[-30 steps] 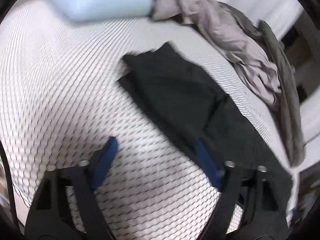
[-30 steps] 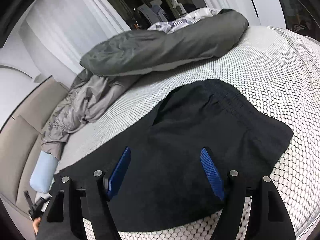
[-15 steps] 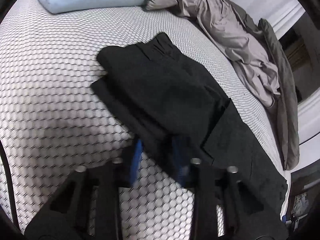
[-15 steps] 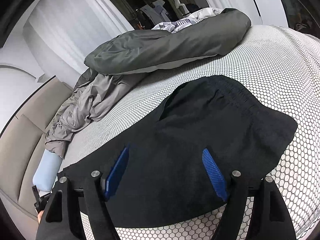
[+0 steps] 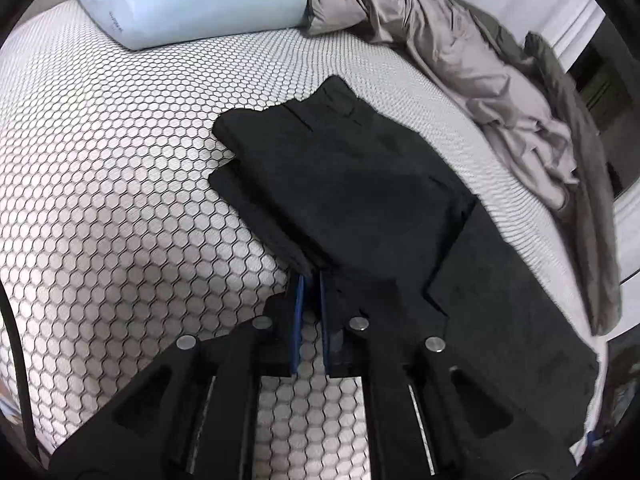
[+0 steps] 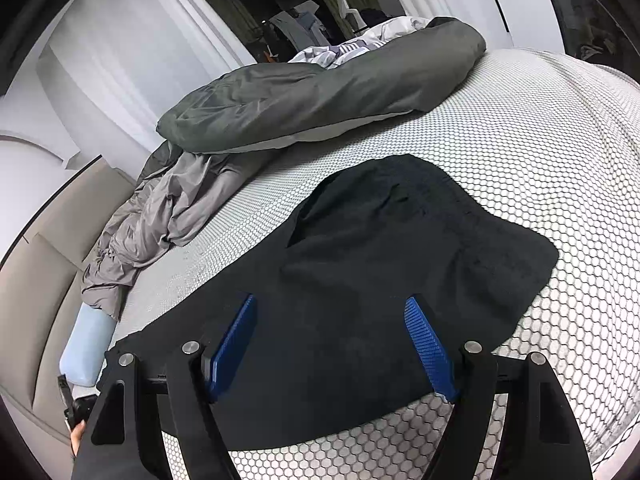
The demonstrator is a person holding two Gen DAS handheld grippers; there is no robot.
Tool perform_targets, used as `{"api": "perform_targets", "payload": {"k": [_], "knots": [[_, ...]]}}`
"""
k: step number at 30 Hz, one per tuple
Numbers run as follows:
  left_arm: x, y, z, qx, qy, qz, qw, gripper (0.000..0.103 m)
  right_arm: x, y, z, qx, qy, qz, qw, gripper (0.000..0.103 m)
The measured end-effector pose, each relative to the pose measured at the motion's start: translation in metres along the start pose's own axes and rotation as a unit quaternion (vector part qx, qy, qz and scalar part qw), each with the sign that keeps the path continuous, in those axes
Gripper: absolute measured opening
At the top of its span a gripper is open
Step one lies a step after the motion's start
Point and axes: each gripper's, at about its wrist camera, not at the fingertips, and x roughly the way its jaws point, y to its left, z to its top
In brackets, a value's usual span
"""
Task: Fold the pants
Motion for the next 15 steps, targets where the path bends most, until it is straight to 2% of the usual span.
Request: {"api": "perform_targets", "payload": {"k": [1, 2, 3, 5, 6, 8, 10, 13, 15], "knots": [[-0.004, 0.002, -0.001, -0.005, -0.001, -0.005, 1.0000, 0.007, -0.001, -0.001, 0.000, 0.001, -0.001, 0.000, 1.000, 0.078], [-0.010, 0.006, -0.003, -0.017, -0.002, -0.019, 0.9997, 0.013, -0.005, -0.003, 0.001, 0.003, -0.005, -0.001, 1.000, 0.078], [-0.013, 0.012, -0.006, -0.029, 0.000, -0.036, 0.9989, 0.025, -0.008, -0.006, 0.001, 0.004, -0.009, -0.001, 1.000, 0.078], [-0.016, 0.020, -0.009, -0.064, 0.013, -0.079, 0.9947, 0.042, -0.012, -0.012, 0.001, 0.009, -0.012, -0.005, 1.000, 0.078], [-0.015, 0.022, -0.009, -0.074, 0.018, -0.093, 0.9927, 0.045, -0.015, -0.015, -0.001, 0.013, -0.013, -0.007, 1.000, 0.078], [-0.015, 0.019, -0.010, -0.077, 0.023, -0.115, 0.9901, 0.047, -0.018, -0.021, -0.003, 0.020, -0.015, -0.010, 1.000, 0.078], [-0.008, 0.018, -0.011, -0.078, 0.033, -0.115, 0.9898, 0.052, -0.020, -0.026, -0.004, 0.026, -0.015, -0.011, 0.999, 0.078], [0.010, 0.014, -0.008, -0.104, 0.048, -0.124, 0.9856, 0.052, -0.022, -0.028, -0.005, 0.026, -0.016, -0.014, 0.999, 0.078], [0.019, 0.010, -0.002, -0.112, 0.040, -0.121, 0.9855, 0.051, -0.022, -0.029, -0.006, 0.026, -0.013, -0.014, 0.999, 0.078]]}}
